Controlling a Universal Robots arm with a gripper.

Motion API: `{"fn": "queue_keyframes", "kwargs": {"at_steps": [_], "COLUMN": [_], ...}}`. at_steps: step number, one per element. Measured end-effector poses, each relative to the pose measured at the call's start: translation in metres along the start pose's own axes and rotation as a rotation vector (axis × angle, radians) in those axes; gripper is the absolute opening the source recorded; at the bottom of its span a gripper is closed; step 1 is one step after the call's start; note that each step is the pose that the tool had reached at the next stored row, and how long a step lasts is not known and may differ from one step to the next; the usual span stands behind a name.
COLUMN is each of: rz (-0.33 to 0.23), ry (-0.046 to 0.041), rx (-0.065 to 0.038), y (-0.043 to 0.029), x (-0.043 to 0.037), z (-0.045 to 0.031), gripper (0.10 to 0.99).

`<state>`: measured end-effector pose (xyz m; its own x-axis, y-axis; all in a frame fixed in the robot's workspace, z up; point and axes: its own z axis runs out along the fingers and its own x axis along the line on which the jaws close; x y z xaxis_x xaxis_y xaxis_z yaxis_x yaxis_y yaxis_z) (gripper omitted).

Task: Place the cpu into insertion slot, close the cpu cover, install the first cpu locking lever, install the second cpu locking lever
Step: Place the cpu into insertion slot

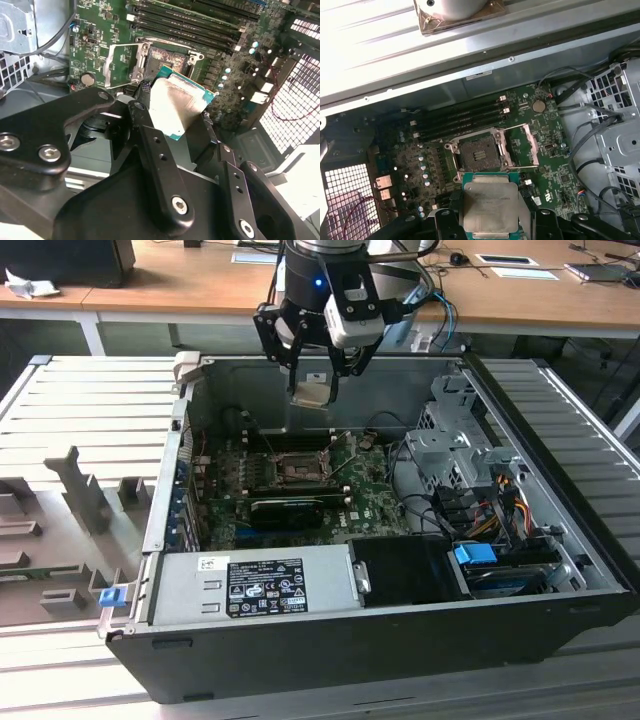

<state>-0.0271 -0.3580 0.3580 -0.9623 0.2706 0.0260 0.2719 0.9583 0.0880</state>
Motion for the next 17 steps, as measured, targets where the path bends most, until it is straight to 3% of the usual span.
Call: {"fn": "queue_keyframes", "kwargs": {"at_steps": [17], "rz": [0.092], "ry": [-0.0081], "rx": [-0.002], "y": [-0.0001], "x": [0.0000], "z": [0.0008], "gripper": [0.529]}}
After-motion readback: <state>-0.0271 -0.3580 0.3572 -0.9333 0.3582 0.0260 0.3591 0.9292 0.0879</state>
